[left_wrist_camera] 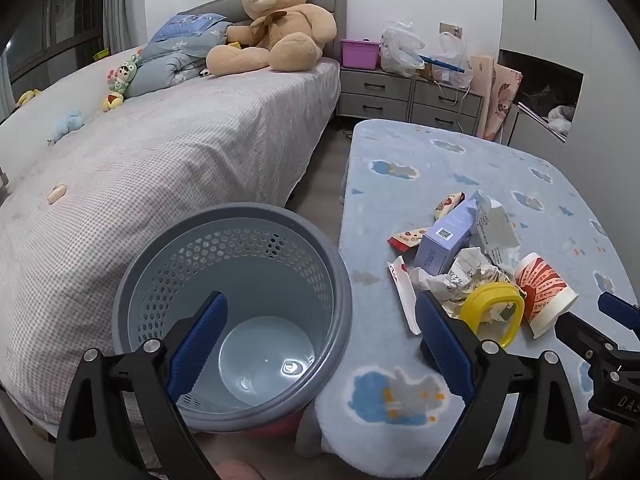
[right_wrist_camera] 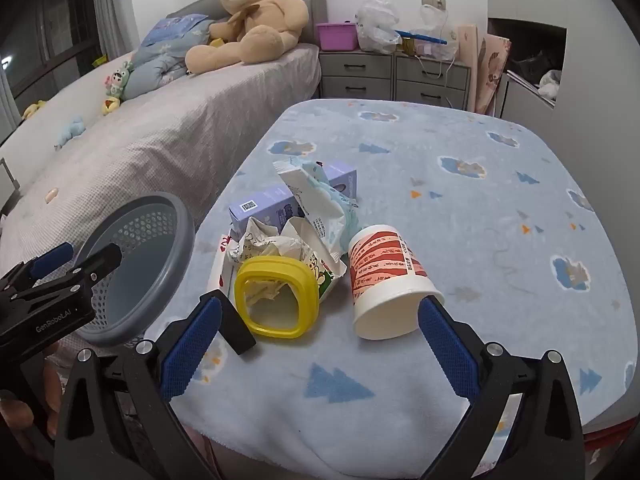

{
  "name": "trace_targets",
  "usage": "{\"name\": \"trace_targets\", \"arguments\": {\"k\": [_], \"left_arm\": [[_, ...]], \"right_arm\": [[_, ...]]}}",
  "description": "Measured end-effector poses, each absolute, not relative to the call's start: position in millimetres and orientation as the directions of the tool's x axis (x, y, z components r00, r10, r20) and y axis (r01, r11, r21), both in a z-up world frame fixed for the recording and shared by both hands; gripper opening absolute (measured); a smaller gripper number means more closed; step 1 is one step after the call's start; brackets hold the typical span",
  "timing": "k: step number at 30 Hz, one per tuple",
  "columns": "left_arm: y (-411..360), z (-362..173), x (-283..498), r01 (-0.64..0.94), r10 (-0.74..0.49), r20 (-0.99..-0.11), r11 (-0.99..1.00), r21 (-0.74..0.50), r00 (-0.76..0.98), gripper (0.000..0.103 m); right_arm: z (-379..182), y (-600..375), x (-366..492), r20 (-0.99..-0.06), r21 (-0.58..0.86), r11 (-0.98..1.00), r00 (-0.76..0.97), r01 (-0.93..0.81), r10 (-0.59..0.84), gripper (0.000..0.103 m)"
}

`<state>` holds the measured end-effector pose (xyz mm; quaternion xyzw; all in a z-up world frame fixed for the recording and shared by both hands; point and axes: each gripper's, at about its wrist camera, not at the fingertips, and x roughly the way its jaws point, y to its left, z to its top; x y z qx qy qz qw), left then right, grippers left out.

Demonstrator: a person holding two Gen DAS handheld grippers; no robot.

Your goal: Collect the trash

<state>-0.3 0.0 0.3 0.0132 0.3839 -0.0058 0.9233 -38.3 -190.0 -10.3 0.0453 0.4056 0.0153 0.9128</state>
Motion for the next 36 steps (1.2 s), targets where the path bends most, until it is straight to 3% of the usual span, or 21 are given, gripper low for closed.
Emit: {"name": "trace_targets", "arguments": {"k": [36], "left_arm": [[-0.4,0.3,-0.2,0.021,-0.005,-0.716,1.0,0.013,0.698,0.091]], "right_arm": [[-8.1,-190.1,-40.2,-0.732,0.105,0.994,0.678,0.008,0.072,0.097]]}}
